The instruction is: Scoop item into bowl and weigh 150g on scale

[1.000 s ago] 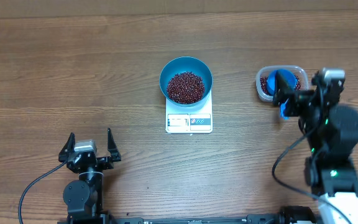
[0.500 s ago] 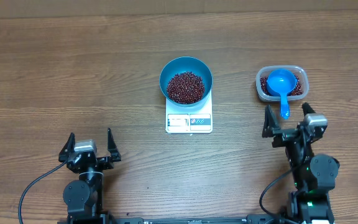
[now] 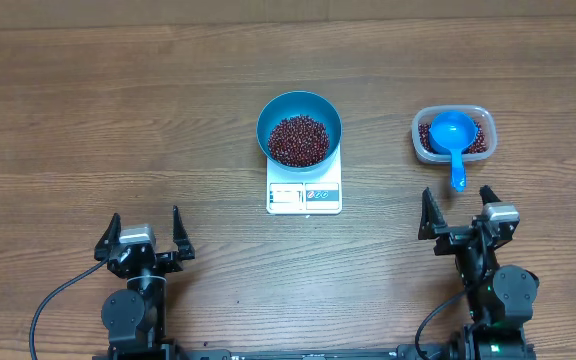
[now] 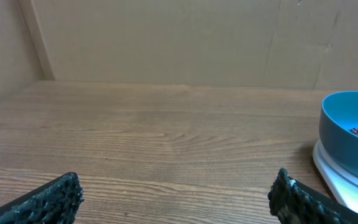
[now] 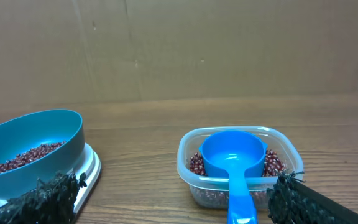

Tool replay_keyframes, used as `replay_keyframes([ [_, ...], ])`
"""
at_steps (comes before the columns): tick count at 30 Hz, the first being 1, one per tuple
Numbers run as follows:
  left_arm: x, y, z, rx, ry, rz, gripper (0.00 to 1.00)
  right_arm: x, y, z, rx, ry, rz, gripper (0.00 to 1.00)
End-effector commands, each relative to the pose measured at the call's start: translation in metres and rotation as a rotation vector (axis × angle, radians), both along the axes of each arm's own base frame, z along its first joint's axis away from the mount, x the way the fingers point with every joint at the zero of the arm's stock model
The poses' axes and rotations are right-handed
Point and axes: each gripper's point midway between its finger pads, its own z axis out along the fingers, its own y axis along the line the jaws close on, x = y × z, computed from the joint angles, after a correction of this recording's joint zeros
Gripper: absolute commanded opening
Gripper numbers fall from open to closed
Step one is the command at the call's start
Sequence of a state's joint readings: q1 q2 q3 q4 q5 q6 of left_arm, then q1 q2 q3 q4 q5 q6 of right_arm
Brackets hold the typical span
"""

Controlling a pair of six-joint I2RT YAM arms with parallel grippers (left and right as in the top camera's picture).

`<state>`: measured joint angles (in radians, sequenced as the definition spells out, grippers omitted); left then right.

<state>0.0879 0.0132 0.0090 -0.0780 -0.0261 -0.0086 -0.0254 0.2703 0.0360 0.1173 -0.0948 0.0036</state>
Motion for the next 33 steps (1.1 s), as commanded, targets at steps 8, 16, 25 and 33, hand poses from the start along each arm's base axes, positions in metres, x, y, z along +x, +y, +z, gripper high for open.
replay_keyframes([
  [8, 0.0, 0.001, 0.001, -0.014, -0.01, 0.003, 1.0, -0.011, -0.002, -0.033, -0.004, 0.103, -0.013, 1.0],
  [16, 0.0, 0.001, 0.001, -0.014, -0.01, 0.003, 1.0, -0.013, -0.004, -0.015, -0.007, 0.026, -0.023, 1.0],
  [25, 0.0, 0.001, 0.001, -0.014, -0.01, 0.003, 1.0, -0.016, -0.003, 0.0, -0.081, -0.048, -0.017, 1.0],
  [33, 0.0, 0.001, 0.001, -0.014, -0.01, 0.003, 1.0, -0.017, 0.005, 0.001, -0.165, -0.063, 0.034, 1.0],
])
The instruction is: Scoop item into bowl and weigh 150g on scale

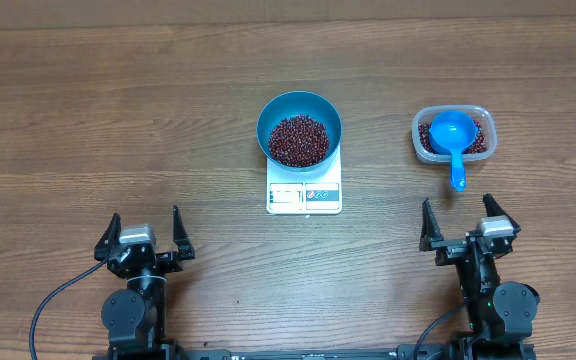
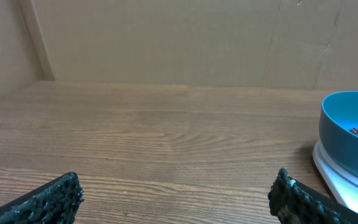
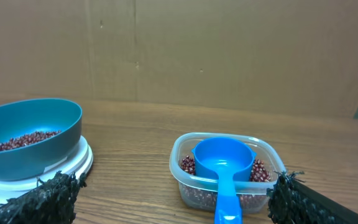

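Observation:
A teal bowl holding red beans sits on a white scale at the table's middle; it shows too in the left wrist view and the right wrist view. A clear tub of red beans stands at the right with a blue scoop resting in it, handle toward the front. My right gripper is open near the front edge, in front of the tub, with nothing in it. My left gripper is open at the front left, empty.
A cardboard wall closes the far side of the wooden table. The scale's display faces the front edge.
My right gripper has drawn back a little toward the front edge and turned slightly; it stays open. The left arm, bowl, tub and scoop are as before.

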Tool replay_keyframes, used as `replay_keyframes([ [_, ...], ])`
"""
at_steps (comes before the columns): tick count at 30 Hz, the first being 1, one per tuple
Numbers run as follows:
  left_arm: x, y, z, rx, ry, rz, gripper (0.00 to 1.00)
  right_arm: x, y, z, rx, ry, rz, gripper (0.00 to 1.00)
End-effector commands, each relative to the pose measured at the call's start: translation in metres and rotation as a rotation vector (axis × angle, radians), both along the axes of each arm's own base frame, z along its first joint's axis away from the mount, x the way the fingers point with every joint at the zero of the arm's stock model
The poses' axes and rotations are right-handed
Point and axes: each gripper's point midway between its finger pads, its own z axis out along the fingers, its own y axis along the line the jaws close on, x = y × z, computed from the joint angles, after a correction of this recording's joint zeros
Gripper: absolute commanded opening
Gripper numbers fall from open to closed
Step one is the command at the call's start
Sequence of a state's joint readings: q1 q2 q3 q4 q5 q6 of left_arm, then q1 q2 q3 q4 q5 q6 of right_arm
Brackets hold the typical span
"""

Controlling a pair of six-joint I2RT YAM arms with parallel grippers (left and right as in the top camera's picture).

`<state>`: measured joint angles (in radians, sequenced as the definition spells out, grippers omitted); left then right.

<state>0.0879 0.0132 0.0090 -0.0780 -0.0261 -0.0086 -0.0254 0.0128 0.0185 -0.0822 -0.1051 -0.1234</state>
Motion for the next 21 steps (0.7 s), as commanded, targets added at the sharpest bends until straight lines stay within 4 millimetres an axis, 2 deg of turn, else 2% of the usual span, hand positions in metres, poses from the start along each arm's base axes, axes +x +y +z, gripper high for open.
replay_keyframes([
  [1, -0.0003, 0.001, 0.0008, -0.014, -0.01, 0.003, 0.99, -0.0002, 0.0024, -0.0015, -0.038, -0.009, 0.014, 1.0],
  [21, -0.0003, 0.001, 0.0008, -0.014, -0.01, 0.003, 1.0, -0.0002, 0.002, -0.0012, -0.038, -0.011, 0.011, 1.0],
])
